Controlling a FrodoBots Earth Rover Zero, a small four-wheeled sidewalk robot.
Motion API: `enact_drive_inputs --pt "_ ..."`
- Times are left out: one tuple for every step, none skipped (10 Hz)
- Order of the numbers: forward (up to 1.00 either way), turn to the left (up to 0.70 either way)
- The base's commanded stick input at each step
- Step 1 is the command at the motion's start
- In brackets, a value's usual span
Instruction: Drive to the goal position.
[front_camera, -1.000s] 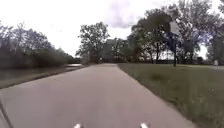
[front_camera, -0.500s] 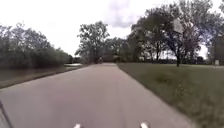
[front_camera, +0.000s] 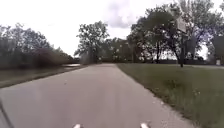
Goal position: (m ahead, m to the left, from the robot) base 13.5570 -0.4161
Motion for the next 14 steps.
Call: enact_drive_inputs --pt "1.0 0.0" --pt "1.0 0.0" --pt "1.0 0.0" --pt "1.0 0.0" --pt "1.0 0.0" --pt "1.0 0.0" --pt "1.0 0.0" --pt "1.0 0.0" --pt "1.0 0.0" --pt "1.0 0.0" --pt "1.0 0.0" --pt "1.0 0.0" --pt "1.0 0.0" --pt "1.0 0.0"
